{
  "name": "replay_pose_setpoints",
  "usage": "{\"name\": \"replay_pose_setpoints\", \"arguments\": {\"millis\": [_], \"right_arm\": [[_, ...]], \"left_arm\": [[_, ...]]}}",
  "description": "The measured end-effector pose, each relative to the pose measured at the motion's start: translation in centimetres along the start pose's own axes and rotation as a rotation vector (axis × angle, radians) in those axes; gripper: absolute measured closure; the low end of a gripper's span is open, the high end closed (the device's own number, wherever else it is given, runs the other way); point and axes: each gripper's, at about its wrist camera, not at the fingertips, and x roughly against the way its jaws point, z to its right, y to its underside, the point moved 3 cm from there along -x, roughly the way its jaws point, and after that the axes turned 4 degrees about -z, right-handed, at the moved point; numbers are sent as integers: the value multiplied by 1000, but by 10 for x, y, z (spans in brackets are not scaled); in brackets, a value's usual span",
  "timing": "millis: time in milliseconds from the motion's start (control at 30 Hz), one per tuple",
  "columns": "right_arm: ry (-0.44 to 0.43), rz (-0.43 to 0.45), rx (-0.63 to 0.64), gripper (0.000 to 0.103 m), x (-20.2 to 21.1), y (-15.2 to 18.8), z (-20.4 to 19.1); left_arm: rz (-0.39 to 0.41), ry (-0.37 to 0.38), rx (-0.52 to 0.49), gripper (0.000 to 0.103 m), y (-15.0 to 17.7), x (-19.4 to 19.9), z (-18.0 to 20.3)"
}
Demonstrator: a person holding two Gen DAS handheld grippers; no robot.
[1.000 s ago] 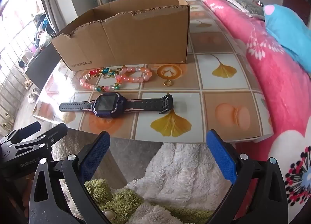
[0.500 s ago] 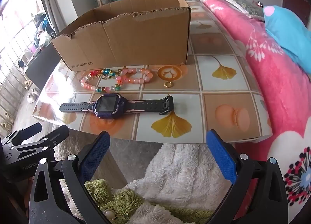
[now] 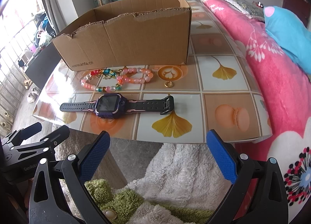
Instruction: Organize jewelry
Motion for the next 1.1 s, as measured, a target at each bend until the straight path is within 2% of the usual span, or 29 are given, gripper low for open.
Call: {"name": "replay_pose_setpoints", "arguments": {"millis": [1100], "right_arm": [[3,3,1,8,1,2,1]], "left_arm": [[1,0,0,5,0,0,0]]}}
